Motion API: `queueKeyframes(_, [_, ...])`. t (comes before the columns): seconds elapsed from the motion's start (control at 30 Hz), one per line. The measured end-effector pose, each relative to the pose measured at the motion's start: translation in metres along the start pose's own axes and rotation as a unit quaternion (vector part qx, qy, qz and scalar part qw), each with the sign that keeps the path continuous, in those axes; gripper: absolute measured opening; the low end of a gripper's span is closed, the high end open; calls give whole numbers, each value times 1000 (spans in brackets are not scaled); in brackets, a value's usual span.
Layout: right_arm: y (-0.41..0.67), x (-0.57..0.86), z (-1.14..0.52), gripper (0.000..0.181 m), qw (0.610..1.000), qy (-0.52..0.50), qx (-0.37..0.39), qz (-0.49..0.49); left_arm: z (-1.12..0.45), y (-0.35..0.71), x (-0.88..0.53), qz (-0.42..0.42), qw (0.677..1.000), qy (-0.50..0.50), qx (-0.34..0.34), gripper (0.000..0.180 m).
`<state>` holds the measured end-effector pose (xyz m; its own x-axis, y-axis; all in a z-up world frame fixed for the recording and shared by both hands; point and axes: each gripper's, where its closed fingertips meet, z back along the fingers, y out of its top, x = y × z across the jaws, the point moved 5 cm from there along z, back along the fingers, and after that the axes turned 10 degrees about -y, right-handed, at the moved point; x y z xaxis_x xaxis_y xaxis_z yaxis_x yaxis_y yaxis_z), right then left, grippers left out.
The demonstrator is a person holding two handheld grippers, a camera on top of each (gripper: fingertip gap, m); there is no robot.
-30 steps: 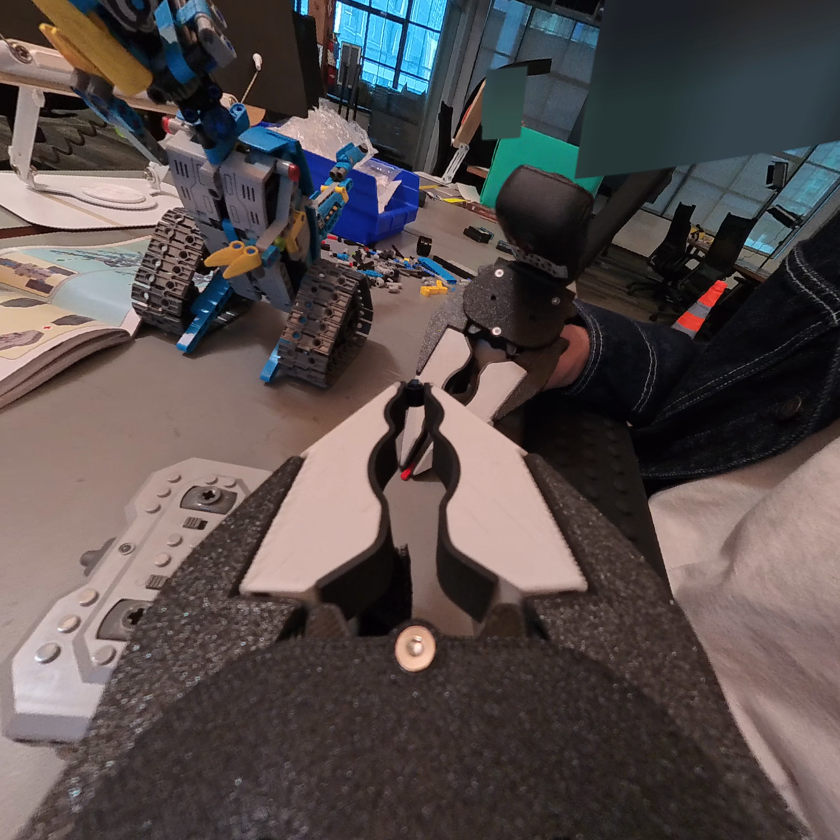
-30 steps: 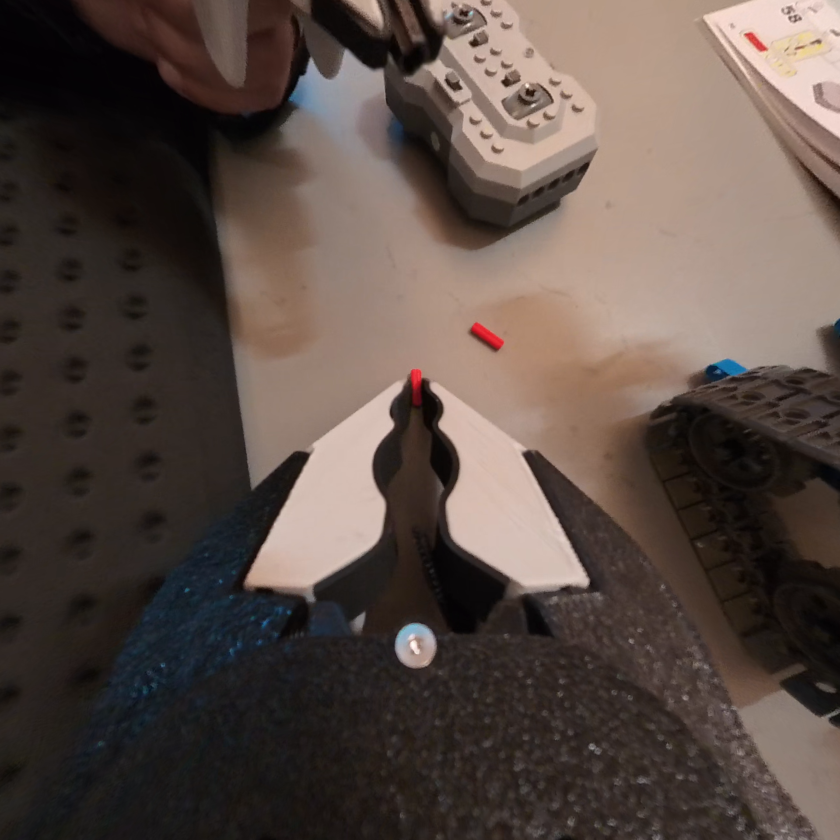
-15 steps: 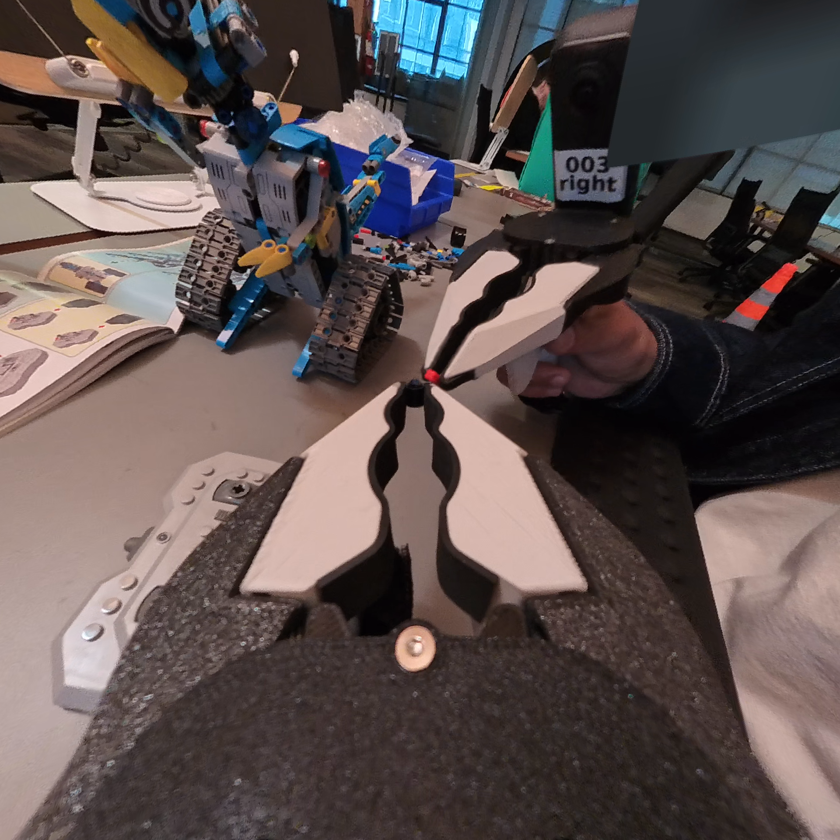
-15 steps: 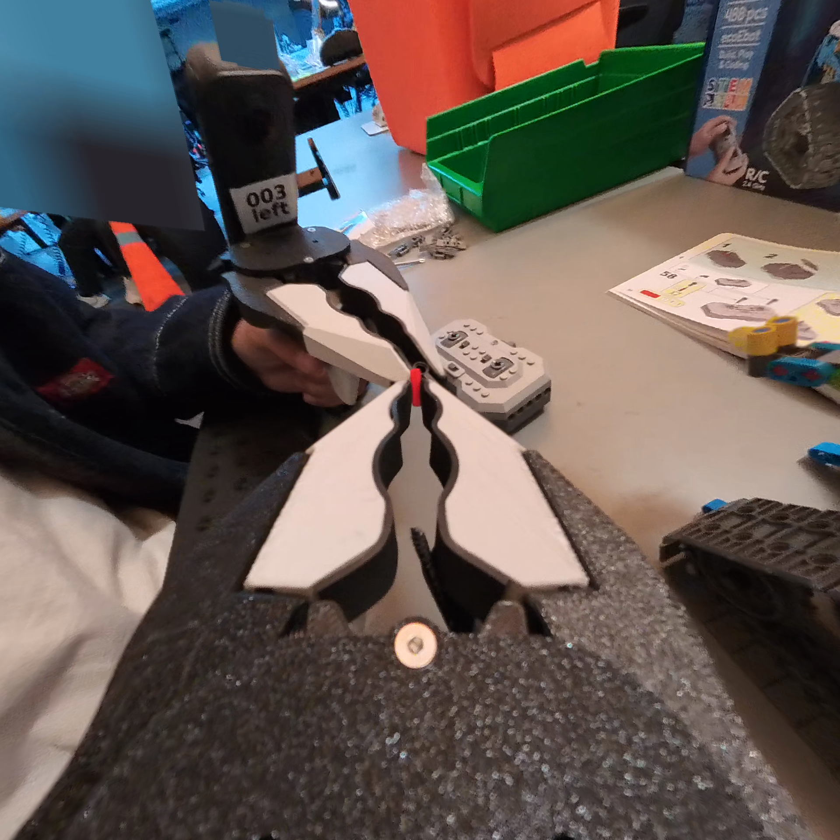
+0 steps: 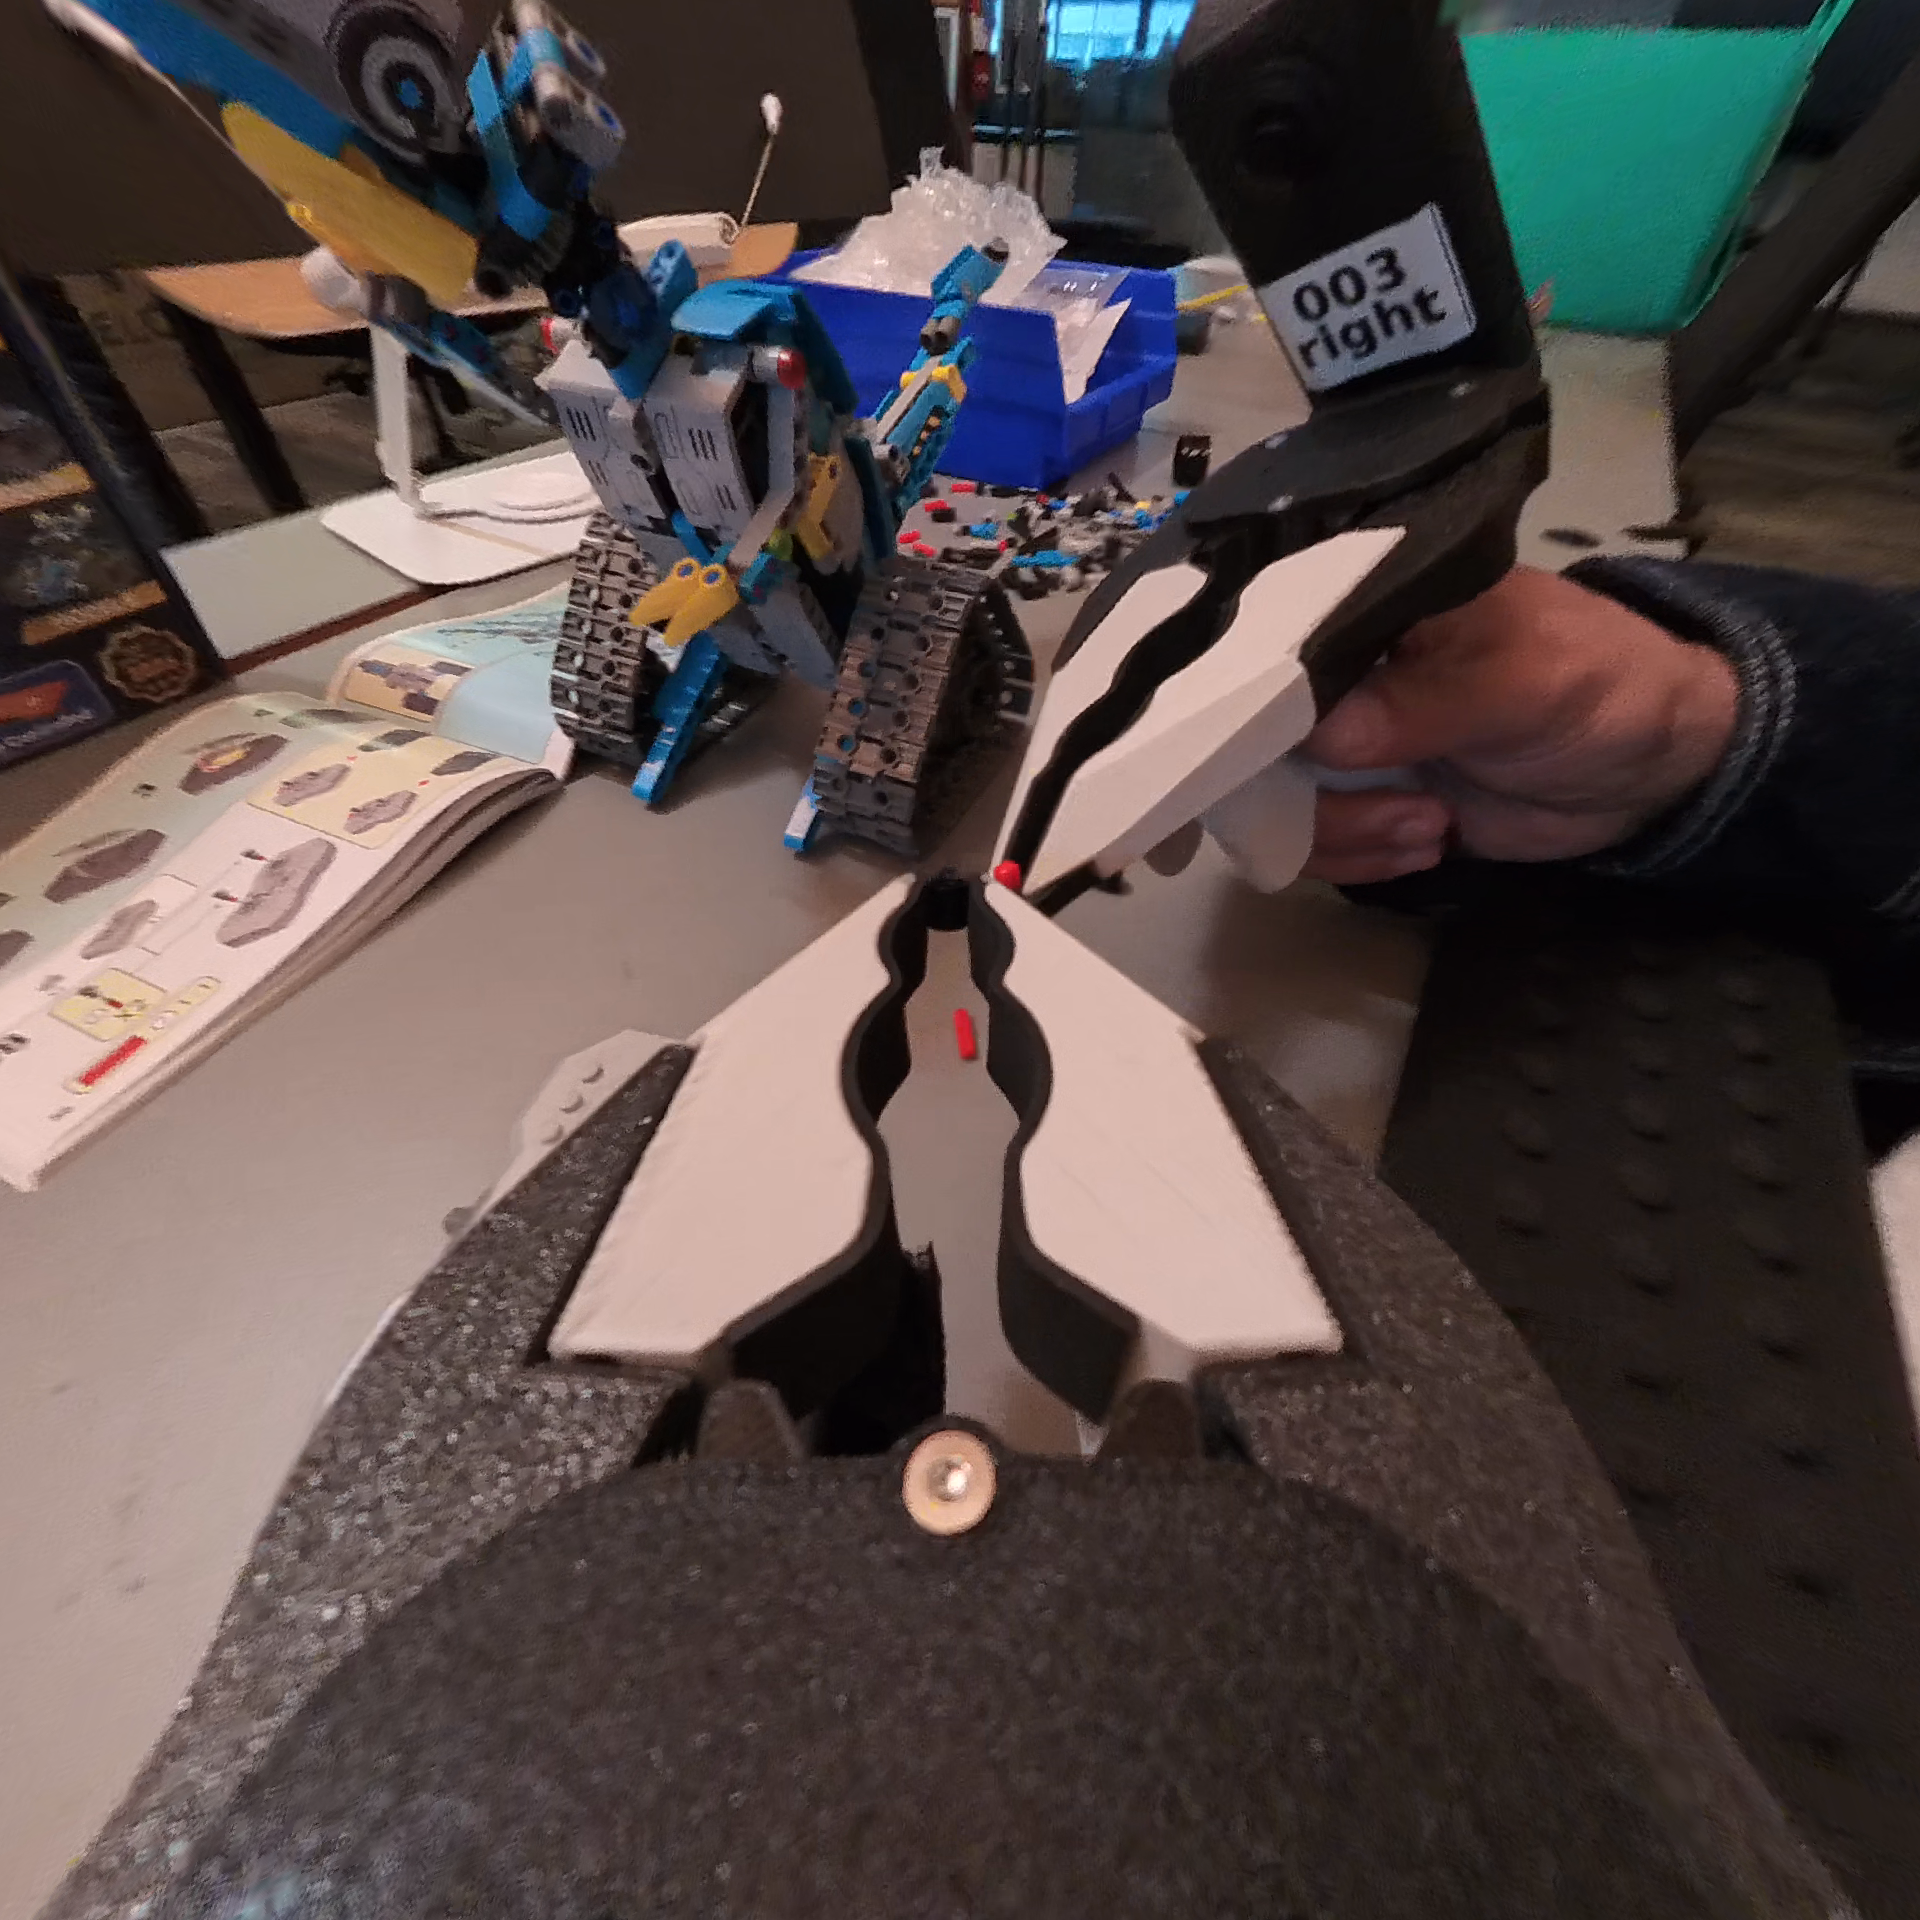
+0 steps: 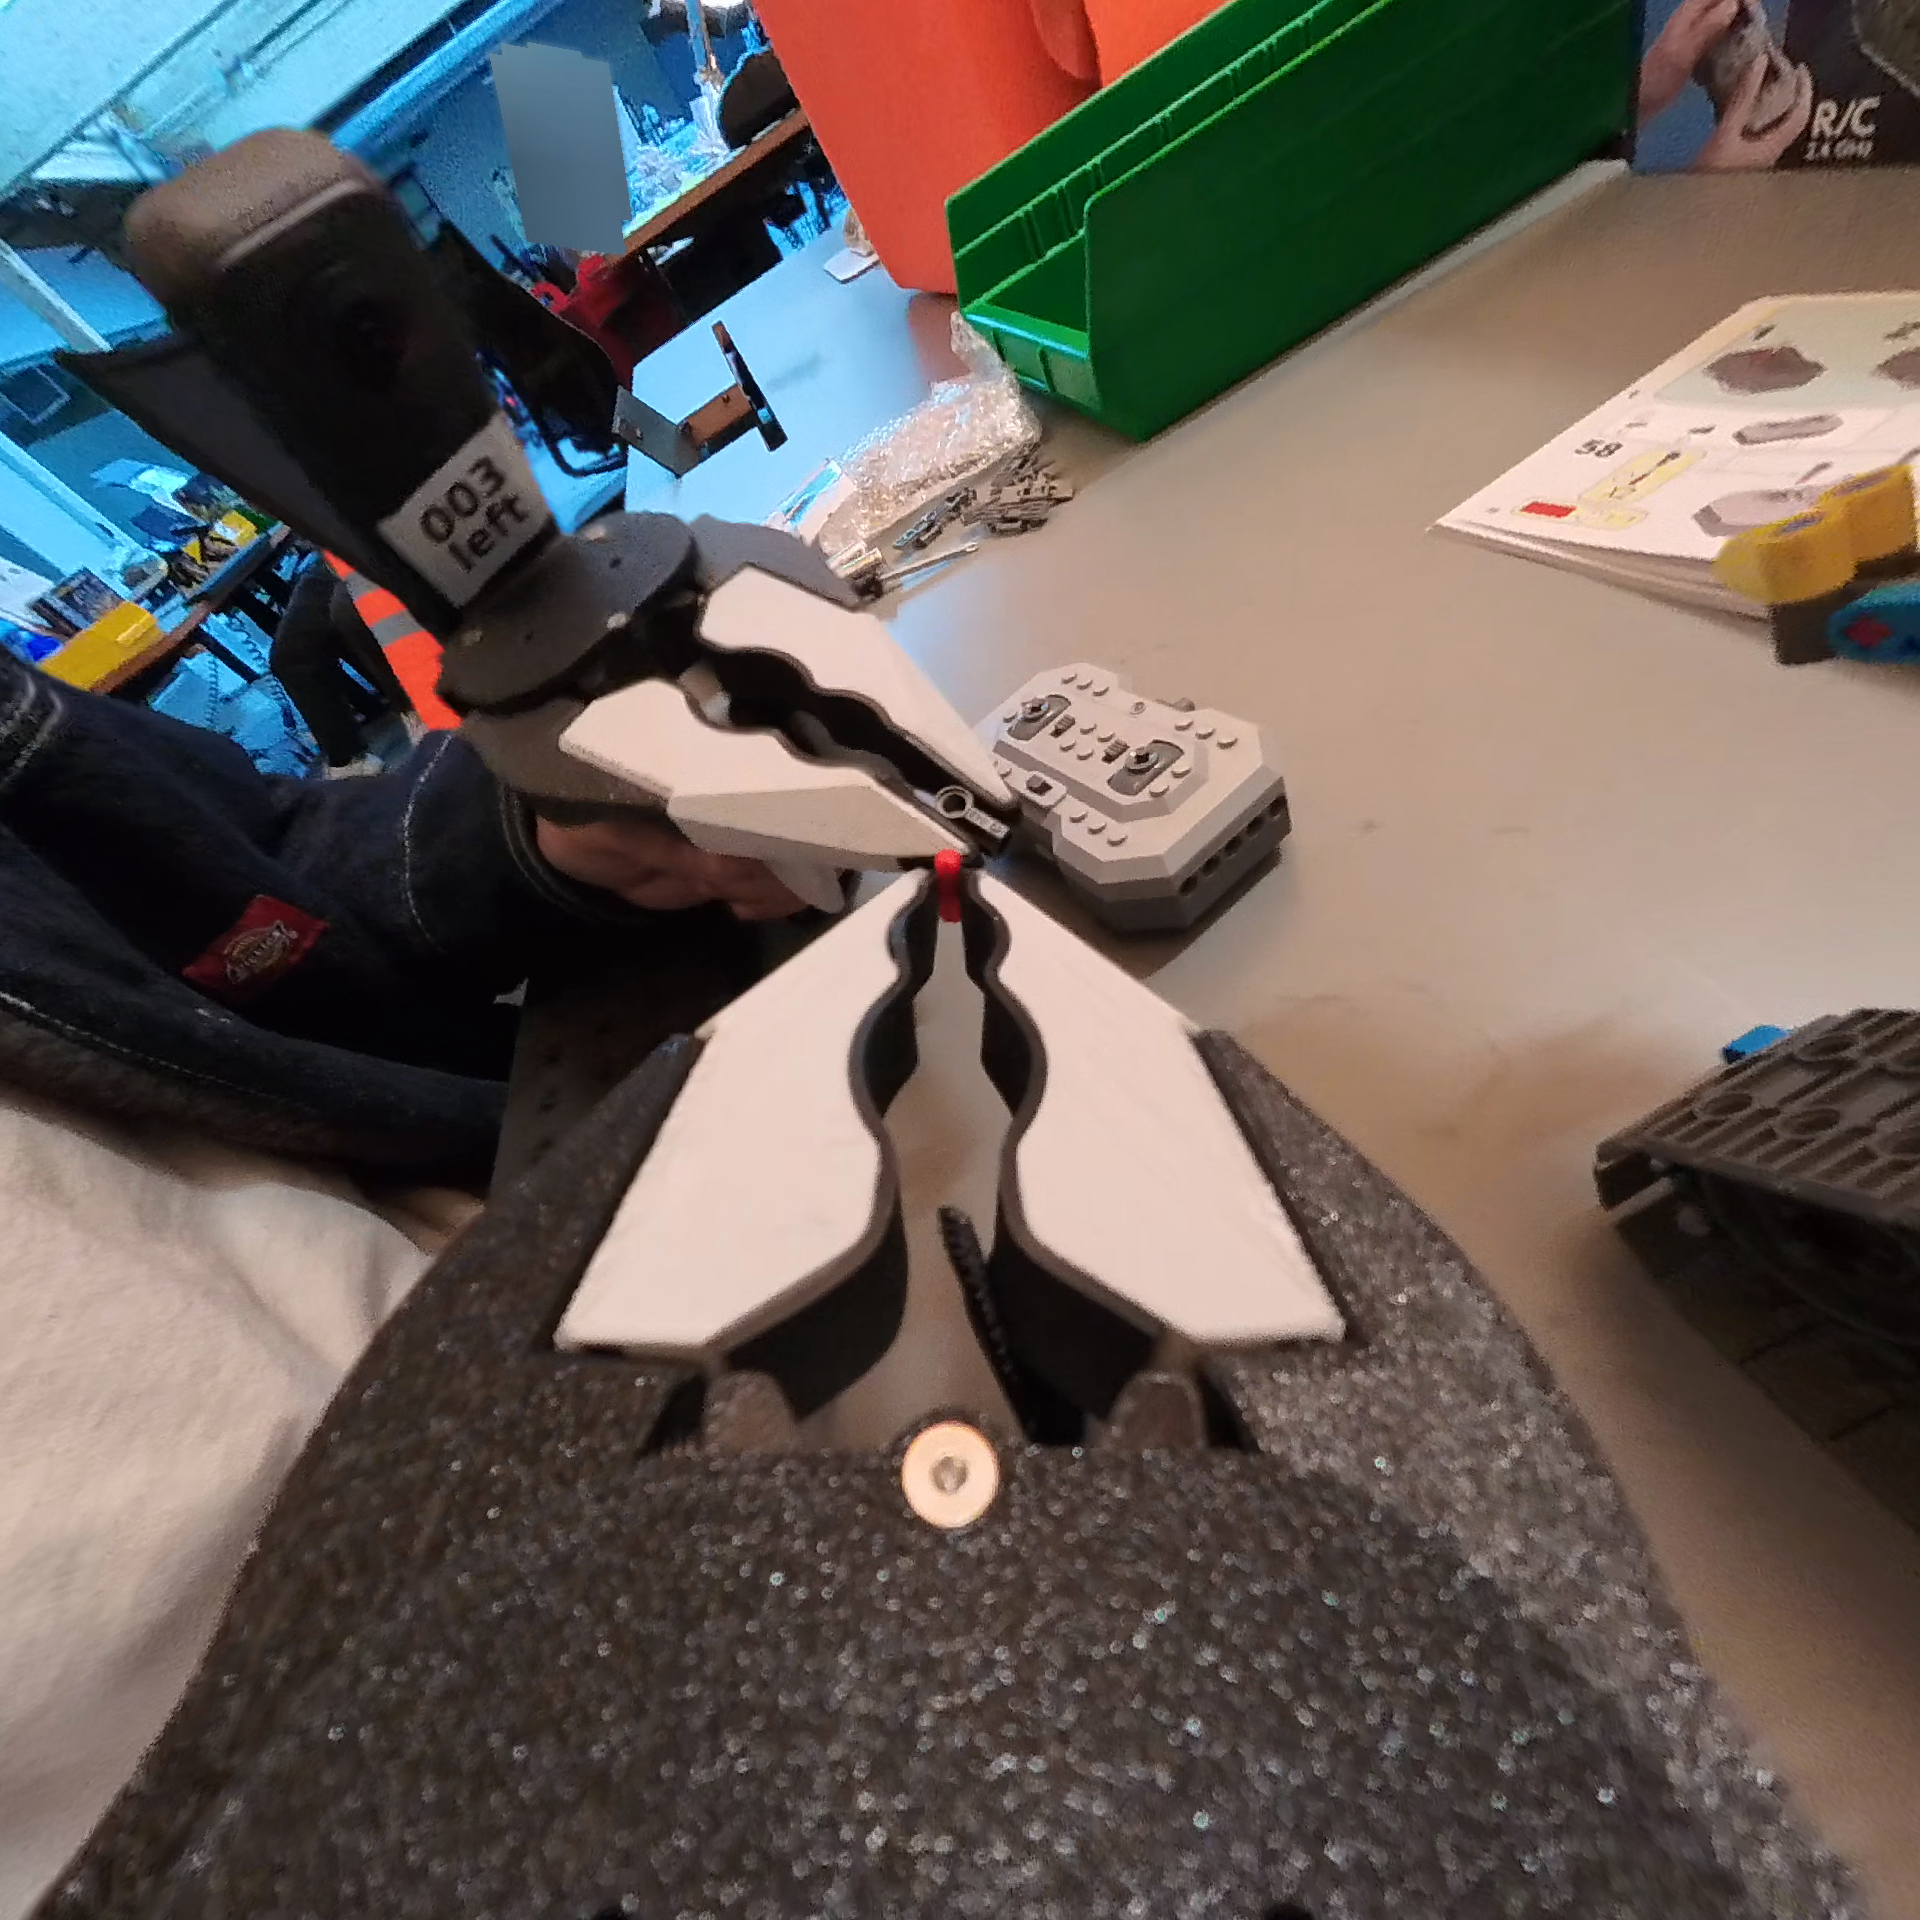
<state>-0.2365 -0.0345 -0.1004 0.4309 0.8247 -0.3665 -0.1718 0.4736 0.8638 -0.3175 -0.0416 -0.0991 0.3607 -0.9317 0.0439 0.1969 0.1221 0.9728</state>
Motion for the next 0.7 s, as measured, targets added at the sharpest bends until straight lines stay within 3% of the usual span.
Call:
queueKeyframes(0.23, [-15, 10, -1, 3, 996, 34, -58, -65, -11, -11, 11, -195, 974, 50, -102, 5])
queueKeyframes(0.37, [-21, 10, -2, 3, 996, 25, -80, -42, -15, -13, 16, -351, 919, 42, -175, 4])
queueKeyframes(0.47, [-20, 9, 1, 3, 993, 56, -72, -70, -15, -6, 19, -417, 887, 14, -196, 3])
queueKeyframes(0.57, [-19, 8, 5, 2, 982, 118, -63, -134, -14, 2, 21, -453, 870, -26, -195, 4])
queueKeyframes(0.7, [-13, 6, 13, 1, 964, 189, -40, -185, -13, 17, 22, -443, 875, -82, -176, 4])
